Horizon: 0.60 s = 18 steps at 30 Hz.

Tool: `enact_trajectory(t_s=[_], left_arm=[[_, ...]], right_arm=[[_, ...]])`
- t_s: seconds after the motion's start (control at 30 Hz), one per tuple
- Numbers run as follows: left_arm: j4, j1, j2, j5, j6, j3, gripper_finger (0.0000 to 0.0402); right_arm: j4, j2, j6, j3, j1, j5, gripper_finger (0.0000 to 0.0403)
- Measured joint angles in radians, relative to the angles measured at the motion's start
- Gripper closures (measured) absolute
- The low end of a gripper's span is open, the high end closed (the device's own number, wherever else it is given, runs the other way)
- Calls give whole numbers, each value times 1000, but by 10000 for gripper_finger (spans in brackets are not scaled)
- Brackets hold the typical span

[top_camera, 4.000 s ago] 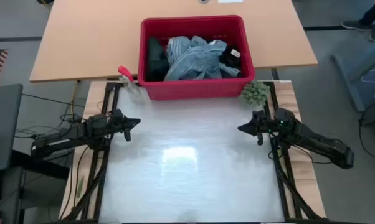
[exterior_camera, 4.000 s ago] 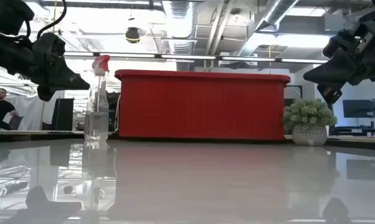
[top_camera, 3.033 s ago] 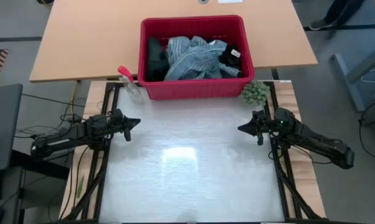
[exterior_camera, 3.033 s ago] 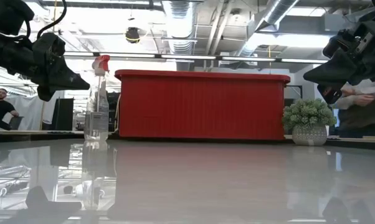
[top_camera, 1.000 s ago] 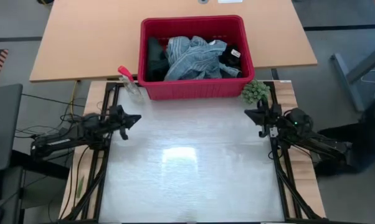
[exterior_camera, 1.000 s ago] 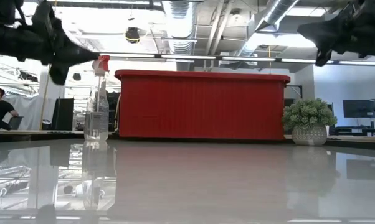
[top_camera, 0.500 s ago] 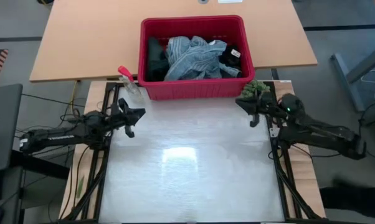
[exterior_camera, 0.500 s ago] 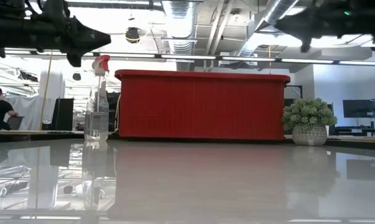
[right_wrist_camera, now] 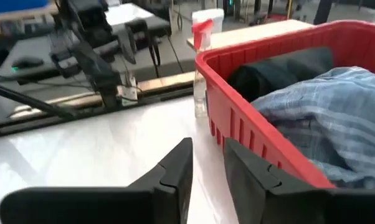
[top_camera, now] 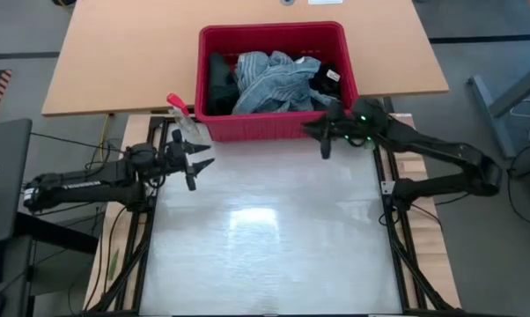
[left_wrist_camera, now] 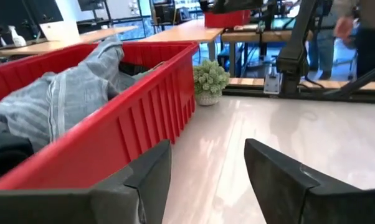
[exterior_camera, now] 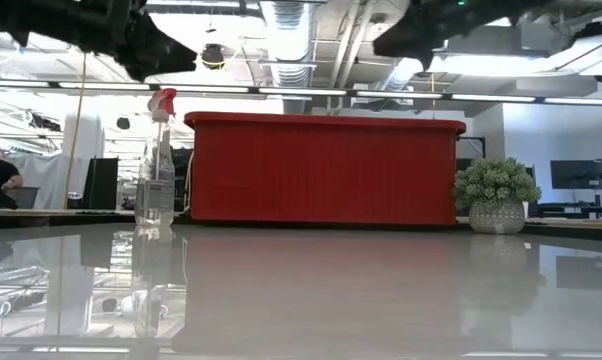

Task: Fold Laundry from Bin
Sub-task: Fold the dark blue pants

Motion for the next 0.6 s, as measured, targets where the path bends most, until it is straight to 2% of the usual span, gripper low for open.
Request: enact_trajectory(t_s=[0.2, 0.27, 0.4, 0.6], left_arm=[[-6, 1, 133, -5, 87, 126, 208], [-5, 7, 193, -43, 130, 195, 208], [-25, 45, 341, -128, 213, 369, 208], [-230, 164, 610, -128, 274, 675, 208]], right_arm=[[-47, 126, -26, 76, 15, 0, 255], [-71, 146, -29, 91, 26, -1, 253], [-134, 155, -29, 103, 58, -3, 255], [-271, 149, -29, 105, 131, -5, 259]])
